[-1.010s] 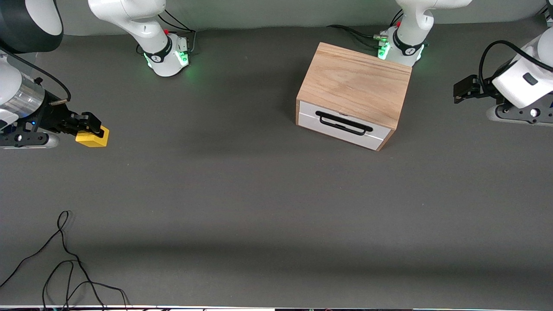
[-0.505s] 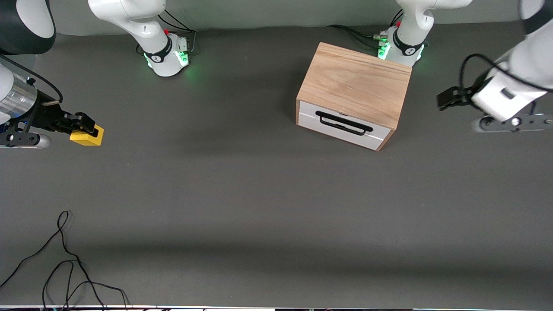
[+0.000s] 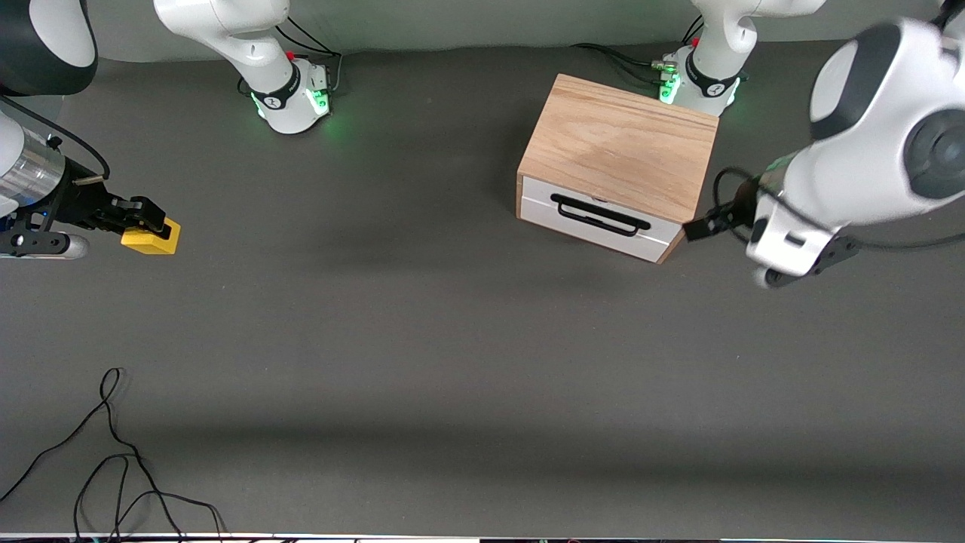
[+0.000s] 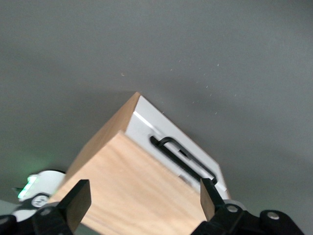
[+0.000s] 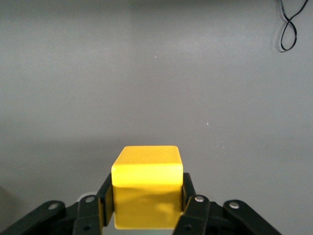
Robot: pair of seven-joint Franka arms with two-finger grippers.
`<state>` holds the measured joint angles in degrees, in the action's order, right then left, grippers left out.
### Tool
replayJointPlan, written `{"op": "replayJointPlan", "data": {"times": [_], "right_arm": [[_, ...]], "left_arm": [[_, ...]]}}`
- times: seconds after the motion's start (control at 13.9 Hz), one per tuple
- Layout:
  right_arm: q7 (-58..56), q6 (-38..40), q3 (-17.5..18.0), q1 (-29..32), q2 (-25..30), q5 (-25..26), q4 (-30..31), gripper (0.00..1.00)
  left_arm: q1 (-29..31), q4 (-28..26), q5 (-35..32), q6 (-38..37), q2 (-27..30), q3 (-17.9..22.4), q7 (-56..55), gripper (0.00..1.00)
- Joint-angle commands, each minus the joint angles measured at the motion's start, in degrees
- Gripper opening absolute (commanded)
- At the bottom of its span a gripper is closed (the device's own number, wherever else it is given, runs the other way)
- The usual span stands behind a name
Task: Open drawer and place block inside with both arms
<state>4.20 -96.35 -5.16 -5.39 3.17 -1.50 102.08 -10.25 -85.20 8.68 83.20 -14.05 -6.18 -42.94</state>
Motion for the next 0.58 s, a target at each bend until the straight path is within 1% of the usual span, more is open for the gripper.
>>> {"op": "replayJointPlan", "data": {"times": [0.0, 0.14, 0.29, 0.43, 0.51], "right_arm": [[1.33, 0.46, -0.11, -0.32, 1.4, 0.7, 0.84, 0.31], [1.33, 0.46, -0.11, -0.32, 1.23, 0.7, 0.84, 0.31], [1.33, 0.46, -0.11, -0.32, 1.23, 0.79, 0.93, 0.31], [1.33, 0.46, -0.11, -0.32, 1.23, 1.32, 0.93, 0.31], [1.33, 0.46, -0.11, -0.32, 1.23, 1.32, 0.93, 0.31]], "left_arm": [[-6.17, -0.41, -0.68, 4.15, -3.25, 0.38, -10.55, 1.0], [-8.9, -1.02, -1.74, 6.53, -5.36, 0.38, -14.17, 1.0], [-8.65, -1.11, -2.0, 6.89, -8.25, 0.38, -15.5, 1.0], [-9.0, -2.69, -2.96, 7.15, -8.53, 0.55, -19.35, 1.0], [-9.26, -3.3, -4.45, 7.33, -8.71, 0.46, -23.72, 1.0]]}}
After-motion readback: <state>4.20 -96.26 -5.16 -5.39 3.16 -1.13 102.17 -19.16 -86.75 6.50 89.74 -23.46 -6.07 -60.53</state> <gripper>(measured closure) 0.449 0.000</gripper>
